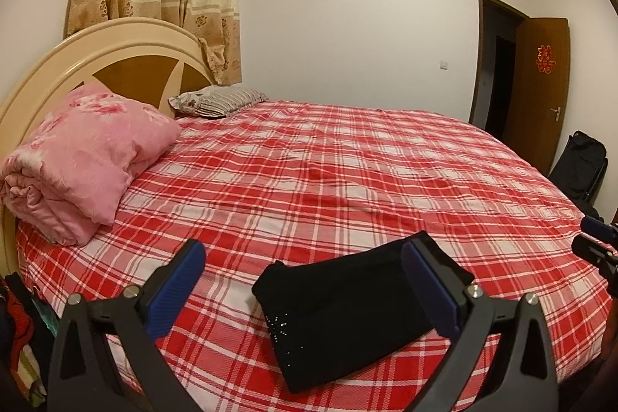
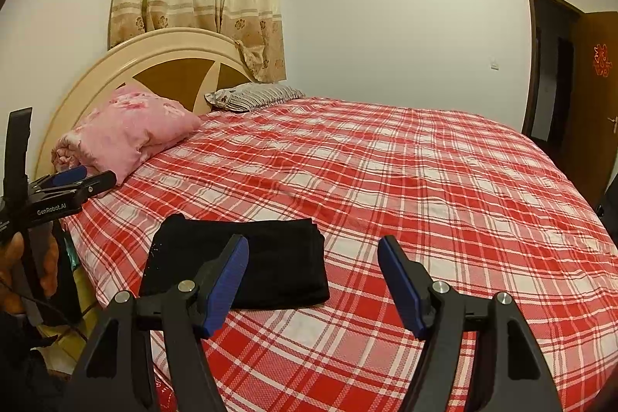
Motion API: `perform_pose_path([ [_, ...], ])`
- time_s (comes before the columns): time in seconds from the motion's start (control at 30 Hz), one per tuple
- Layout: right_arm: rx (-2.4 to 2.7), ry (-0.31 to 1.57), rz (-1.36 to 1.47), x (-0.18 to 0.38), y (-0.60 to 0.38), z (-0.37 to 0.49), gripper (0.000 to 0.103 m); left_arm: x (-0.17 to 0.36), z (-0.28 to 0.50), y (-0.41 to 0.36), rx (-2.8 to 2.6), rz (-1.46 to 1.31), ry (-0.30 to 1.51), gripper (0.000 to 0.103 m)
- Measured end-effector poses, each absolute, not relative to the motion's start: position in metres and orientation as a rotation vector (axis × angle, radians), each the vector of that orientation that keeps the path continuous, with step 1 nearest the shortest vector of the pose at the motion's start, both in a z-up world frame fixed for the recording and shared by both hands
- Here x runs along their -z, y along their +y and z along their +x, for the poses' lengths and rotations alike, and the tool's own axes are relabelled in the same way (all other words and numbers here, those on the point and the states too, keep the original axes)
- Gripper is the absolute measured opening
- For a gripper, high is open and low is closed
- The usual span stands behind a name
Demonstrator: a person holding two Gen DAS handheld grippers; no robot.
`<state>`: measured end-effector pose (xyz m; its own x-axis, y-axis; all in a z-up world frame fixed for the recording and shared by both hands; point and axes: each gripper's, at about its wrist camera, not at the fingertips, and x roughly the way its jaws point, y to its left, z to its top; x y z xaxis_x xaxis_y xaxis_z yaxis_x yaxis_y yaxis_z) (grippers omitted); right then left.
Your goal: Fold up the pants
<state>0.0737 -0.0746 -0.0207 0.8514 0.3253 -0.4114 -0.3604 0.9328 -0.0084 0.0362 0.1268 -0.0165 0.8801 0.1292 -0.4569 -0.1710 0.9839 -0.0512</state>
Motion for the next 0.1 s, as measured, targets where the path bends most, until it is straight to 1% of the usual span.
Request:
perform_pose_path([
  [0.1,-0.362,0.418,-0.087,0.0214,-0.0756,0.0744,0.071,0.0176,0.0365,0.1251,-0.156,-0.082,0.471,0.103],
])
